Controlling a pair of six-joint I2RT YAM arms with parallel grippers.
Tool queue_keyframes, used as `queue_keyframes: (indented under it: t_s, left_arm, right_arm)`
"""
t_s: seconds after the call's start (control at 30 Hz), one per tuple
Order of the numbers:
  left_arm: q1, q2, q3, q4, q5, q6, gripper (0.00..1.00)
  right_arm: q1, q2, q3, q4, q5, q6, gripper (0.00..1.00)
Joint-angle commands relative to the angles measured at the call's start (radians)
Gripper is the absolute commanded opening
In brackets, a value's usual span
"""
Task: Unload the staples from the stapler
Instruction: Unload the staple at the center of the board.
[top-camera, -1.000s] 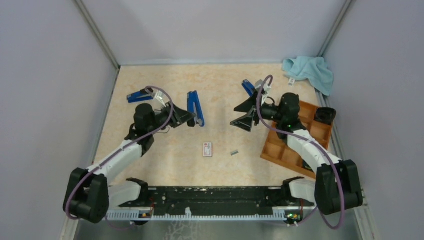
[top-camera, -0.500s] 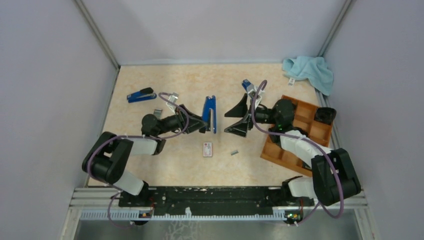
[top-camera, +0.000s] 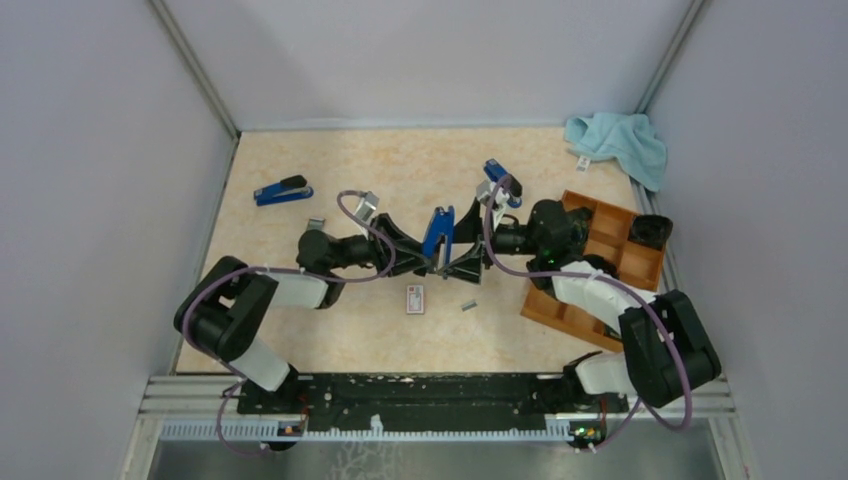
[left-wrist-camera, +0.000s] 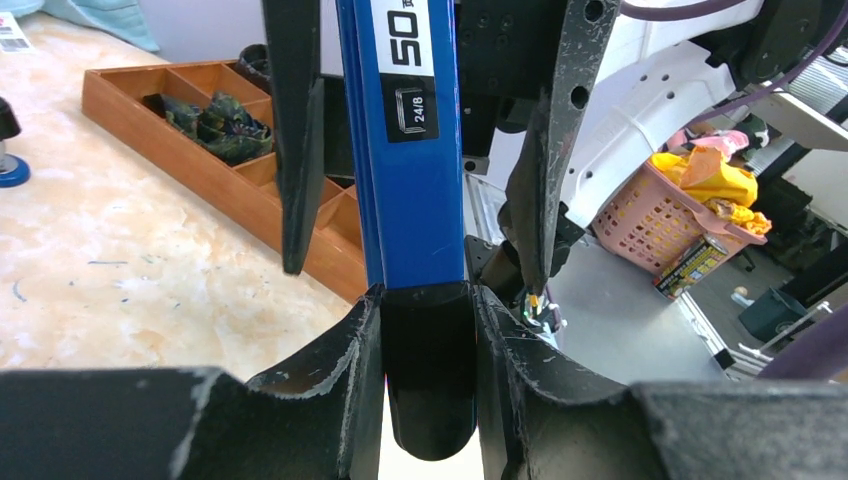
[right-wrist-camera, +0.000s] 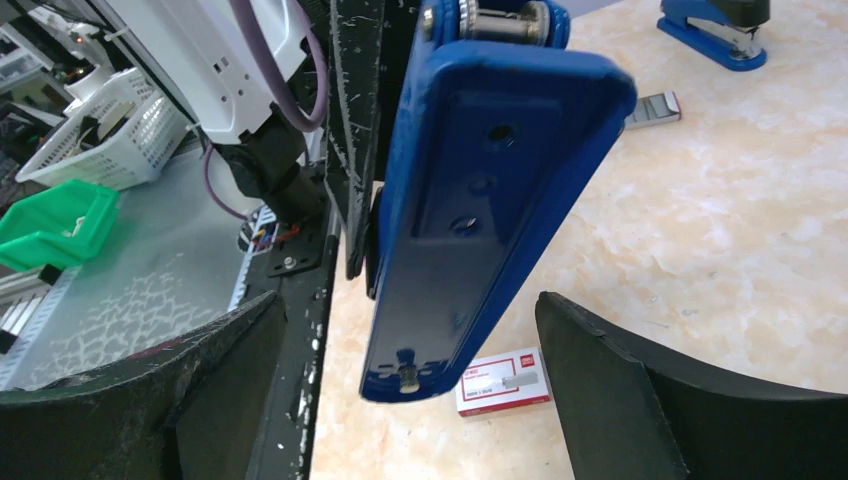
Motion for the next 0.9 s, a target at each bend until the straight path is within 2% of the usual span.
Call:
queue_keyframes:
  t_s: [0.0,0.17,0.43,0.57,0.67,0.77,0.87]
  left_arm:
    - [-0.031,-0.002,0.039,0.279,-0.037,0.043,0.0]
    - [-0.039,0.01,0.046,0.28,-0.033,0.05,0.0]
    - [-0.039,-0.011,0.038,0.28,-0.009,0.096,0.0]
    - [-0.038,-0.019,0.034,0.28,0.022,0.141,0.0]
    - [-0.029,-0.026,0.023,0.28,0.048,0.196,0.0]
    - [-0.007,-0.027,0.007,0.28,0.09,0.253,0.0]
    - [0.016,-0.026,-0.035,0.28,0.14,0.335,0.0]
  right_arm:
    - [0.032,0.028,-0.002,0.058,0.007,-0.026,0.93]
    - [0.039,0.064,0.013,0.11,-0.061,0.006,0.75]
    - [0.039,0.04,0.019,0.1,-0.07,-0.016,0.62]
    - [0.039,0.03,0.044,0.011,-0.077,-0.082,0.41]
    - [0.039,0.013,0.08,-0.179,-0.087,-0.219,0.17]
    - [0.035,0.007,0.167,-0.462,-0.071,-0.451,0.0]
    - [0.019,0.018,0.274,-0.784,-0.035,-0.709,0.0]
